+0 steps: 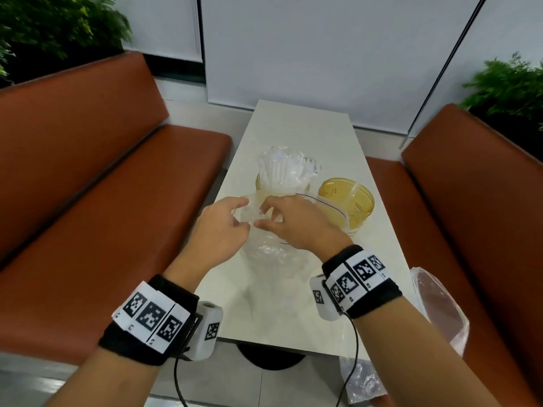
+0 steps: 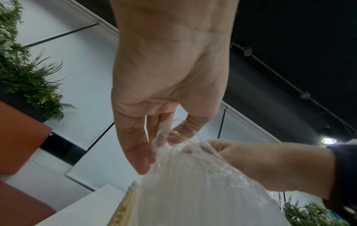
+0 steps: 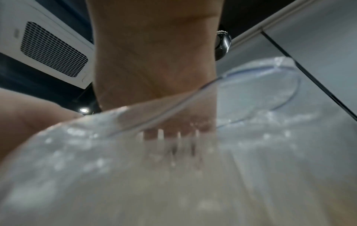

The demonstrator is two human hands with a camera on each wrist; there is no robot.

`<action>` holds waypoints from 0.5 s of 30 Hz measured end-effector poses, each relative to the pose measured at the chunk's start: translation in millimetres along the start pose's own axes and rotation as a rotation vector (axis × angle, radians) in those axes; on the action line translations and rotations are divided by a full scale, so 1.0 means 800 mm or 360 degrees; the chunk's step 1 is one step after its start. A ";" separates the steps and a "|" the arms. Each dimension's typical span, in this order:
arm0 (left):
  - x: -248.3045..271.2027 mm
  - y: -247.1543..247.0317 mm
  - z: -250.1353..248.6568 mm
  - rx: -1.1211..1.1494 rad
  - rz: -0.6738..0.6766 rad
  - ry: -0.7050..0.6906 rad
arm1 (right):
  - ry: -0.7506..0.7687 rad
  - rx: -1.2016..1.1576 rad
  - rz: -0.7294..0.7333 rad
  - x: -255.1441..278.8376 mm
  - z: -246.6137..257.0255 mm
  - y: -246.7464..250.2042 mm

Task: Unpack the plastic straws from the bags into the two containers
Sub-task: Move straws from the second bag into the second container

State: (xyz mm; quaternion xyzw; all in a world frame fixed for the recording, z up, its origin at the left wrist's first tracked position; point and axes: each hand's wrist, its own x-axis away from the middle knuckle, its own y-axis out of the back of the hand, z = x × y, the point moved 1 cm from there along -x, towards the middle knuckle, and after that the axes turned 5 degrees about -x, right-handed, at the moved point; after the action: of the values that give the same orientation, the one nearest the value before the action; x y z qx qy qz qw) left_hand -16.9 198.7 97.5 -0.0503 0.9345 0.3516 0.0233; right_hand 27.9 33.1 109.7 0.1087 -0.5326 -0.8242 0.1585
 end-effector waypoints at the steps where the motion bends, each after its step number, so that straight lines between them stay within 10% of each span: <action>1: 0.000 -0.001 0.002 0.0017 -0.0018 -0.0009 | 0.0018 -0.0011 -0.0076 -0.001 -0.001 -0.002; 15: -0.012 -0.032 0.004 0.0112 -0.0006 -0.0081 | 0.0621 -0.0548 -0.0704 0.003 0.052 0.066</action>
State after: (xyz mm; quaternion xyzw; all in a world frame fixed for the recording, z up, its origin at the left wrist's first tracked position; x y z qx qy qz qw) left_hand -4.6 182.2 79.4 -0.0423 0.9453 0.3195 0.0494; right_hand 18.8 46.9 174.6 0.3490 -0.3088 -0.8801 0.0909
